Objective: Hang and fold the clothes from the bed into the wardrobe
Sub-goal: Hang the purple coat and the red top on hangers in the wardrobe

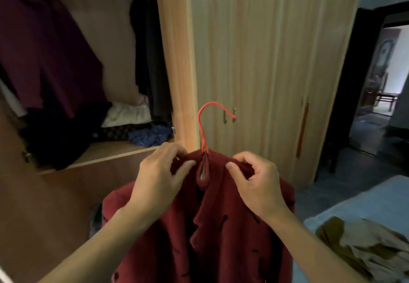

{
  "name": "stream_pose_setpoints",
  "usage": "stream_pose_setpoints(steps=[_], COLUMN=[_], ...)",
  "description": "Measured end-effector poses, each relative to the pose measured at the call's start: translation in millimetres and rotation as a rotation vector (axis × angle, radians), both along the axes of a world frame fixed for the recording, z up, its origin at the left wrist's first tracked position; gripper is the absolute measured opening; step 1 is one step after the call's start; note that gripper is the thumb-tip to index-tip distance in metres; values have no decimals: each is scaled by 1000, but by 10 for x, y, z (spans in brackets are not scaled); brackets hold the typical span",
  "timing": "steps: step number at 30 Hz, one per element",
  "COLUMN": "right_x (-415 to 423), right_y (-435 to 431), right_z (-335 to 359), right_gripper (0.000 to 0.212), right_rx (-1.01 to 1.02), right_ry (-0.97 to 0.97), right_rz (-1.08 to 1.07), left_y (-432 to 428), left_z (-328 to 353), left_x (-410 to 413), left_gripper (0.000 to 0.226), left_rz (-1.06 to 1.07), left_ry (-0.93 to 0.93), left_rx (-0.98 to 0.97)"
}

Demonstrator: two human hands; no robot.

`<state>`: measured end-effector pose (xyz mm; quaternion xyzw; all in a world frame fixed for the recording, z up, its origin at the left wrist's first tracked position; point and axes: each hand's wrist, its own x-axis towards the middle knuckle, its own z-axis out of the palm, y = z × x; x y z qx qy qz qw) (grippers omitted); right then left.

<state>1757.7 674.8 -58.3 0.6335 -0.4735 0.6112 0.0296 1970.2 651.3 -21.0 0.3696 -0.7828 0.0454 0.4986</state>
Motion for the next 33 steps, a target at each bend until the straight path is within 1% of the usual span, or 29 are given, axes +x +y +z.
stream_pose_setpoints(steps=[3, 5, 9, 12, 15, 17, 19, 22, 24, 28, 33], right_x=[176, 321, 630, 900, 1243, 1476, 1691, 1979, 2134, 2313, 2417], right_y=[-361, -591, -1029, -1389, -1722, -1934, -2147, -2449, -2635, -2967, -3535], right_z=[117, 179, 285, 382, 518, 612, 700, 820, 867, 846, 836], right_gripper=[11, 11, 8, 5, 9, 9, 7, 10, 12, 11, 6], right_rx=[-32, -44, -34, -56, -116, -130, -135, -167, -163, -130, -173], right_ry=[-49, -64, -77, -59, -32, -22, -1, 3, -15, 14, 68], right_rz=[35, 76, 221, 261, 260, 264, 277, 258, 239, 220, 280], left_y=[-169, -259, -498, -765, -1064, -1267, -1469, -1779, -1976, -2313, -2759], left_z=[155, 243, 387, 427, 433, 465, 505, 558, 561, 500, 468], left_x=[154, 316, 766, 1086, 1412, 1658, 1919, 2239, 2372, 2533, 2671], left_gripper=[17, 17, 35, 29, 16, 11, 7, 12, 14, 16, 15], left_rz=[29, 18, 18, 120, 234, 233, 239, 309, 293, 257, 272], left_ry=[20, -10, -73, -89, -40, -44, -88, -135, -108, -61, -80], left_rx=[4, -10, 11, -88, -182, -207, -212, -235, -250, -275, -299])
